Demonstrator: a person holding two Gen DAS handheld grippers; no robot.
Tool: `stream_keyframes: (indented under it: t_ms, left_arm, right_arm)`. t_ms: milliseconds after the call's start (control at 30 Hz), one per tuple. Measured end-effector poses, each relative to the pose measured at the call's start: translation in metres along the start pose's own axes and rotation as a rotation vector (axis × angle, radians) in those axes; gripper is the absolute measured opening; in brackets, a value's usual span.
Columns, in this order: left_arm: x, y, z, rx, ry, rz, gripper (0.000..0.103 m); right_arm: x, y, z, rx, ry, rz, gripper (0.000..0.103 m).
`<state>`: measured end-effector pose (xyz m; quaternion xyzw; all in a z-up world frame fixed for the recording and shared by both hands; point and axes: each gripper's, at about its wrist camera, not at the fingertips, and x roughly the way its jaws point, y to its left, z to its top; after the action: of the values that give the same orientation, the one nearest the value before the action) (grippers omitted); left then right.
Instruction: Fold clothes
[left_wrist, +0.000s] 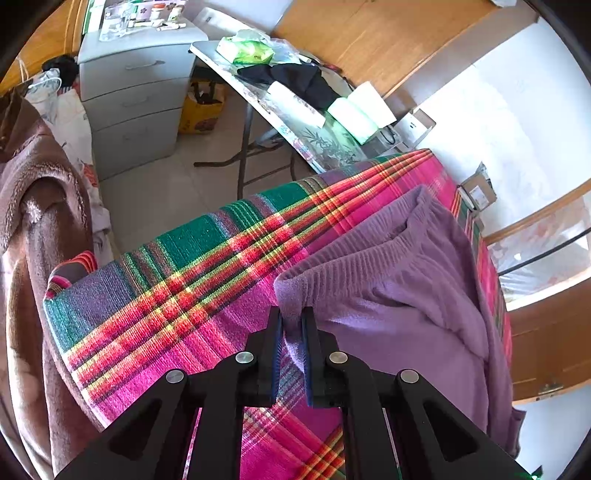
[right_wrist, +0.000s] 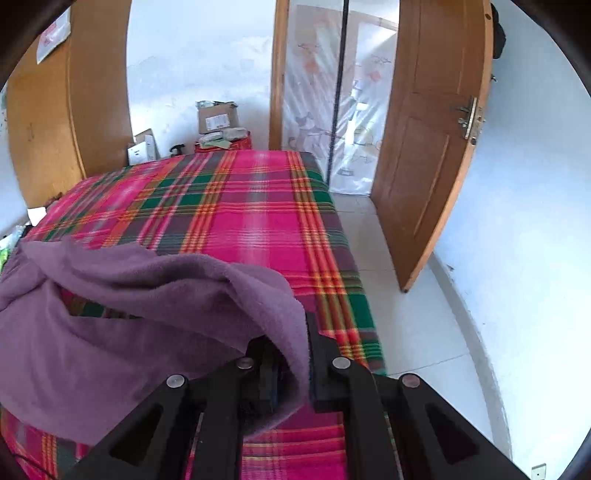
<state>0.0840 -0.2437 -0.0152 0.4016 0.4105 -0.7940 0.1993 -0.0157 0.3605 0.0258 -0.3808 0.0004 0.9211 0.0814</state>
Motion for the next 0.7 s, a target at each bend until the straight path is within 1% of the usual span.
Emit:
stream_keyframes:
  t_ms: [300,533,633,700]
  left_arm:
    - [-0.004,-0.006,-0.009,0.010,0.015,-0.016,0.010]
    - [-0.013,-0.015,-0.020,0.032,0.037,-0.061,0.010]
    - [-0.017,-0.020,-0.027,0.052,0.055,-0.076,0.010]
    - [-0.019,-0.024,-0.033,0.083,0.068,-0.077,0.010]
  right_arm:
    - [0.000,-0.018,-0.002,0.018,0.003,-0.057,0.011]
    - [0.000,-0.037,0.004,0.047,-0.005,-0.111,0.011]
    - [-0.001,-0.044,0.006,0.053,-0.006,-0.142,0.011]
    - [-0.001,-0.049,0.004,0.057,0.001,-0.156,0.011]
